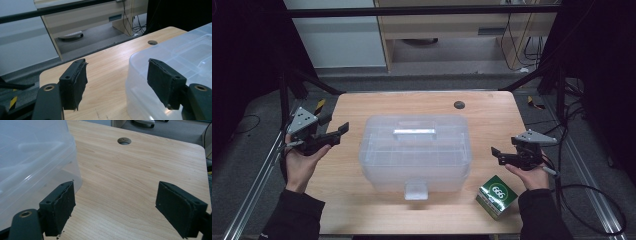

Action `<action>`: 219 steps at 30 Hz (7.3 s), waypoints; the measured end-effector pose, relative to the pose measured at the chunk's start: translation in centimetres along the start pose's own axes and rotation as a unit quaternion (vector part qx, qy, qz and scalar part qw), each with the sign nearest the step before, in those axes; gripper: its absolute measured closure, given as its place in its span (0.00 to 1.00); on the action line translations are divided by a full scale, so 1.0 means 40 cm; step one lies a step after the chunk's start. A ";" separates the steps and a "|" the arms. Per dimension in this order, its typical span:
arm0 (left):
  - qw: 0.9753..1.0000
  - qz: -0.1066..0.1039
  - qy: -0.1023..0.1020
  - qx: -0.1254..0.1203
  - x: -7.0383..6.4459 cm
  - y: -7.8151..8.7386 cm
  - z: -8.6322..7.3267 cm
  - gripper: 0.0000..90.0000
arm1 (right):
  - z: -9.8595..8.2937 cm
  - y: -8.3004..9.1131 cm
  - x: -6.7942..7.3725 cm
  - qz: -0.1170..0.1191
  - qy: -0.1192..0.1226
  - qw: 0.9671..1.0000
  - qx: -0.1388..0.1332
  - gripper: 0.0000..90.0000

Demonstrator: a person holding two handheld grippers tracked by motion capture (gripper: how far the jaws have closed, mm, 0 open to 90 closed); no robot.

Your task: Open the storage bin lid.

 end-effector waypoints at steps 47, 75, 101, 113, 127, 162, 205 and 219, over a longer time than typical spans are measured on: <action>0.967 -0.111 -0.221 0.059 -0.183 -0.052 0.134 0.37 | 0.004 -0.007 0.023 0.020 0.018 0.999 0.023 0.20; 0.934 -0.137 -0.318 0.090 -0.271 -0.079 0.160 0.40 | 0.002 -0.013 0.027 0.022 0.026 0.999 0.029 0.21; 0.903 -0.133 -0.386 0.131 -0.327 -0.152 0.171 0.53 | 0.000 -0.014 0.030 0.030 0.030 0.998 0.039 0.25; 0.880 -0.123 -0.433 0.154 -0.347 -0.169 0.179 0.63 | 0.001 -0.015 0.032 0.034 0.031 0.998 0.041 0.26; 0.853 -0.116 -0.480 0.171 -0.363 -0.188 0.183 0.74 | 0.004 -0.009 0.032 0.040 0.030 0.998 0.040 0.30; 0.834 -0.074 -0.514 0.188 -0.383 -0.188 0.196 0.82 | 0.009 0.039 0.073 0.067 0.040 0.997 0.026 0.70; 0.870 -0.067 -0.457 0.175 -0.335 -0.224 0.246 0.79 | -0.015 0.058 0.132 0.127 0.031 0.991 0.030 1.00; 0.879 -0.052 -0.442 0.168 -0.315 -0.252 0.266 0.77 | -0.005 0.064 0.141 0.137 0.022 0.990 0.013 1.00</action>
Point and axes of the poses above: each handheld gripper's, and its own axes: y roughly backward along the jaws, z roughly out of its top, x roughly to its left, the point moved 1 cm from there along -y, roughly forward along the jaws, and after that the axes turned 4 degrees about -y, right-handed, at the moved point
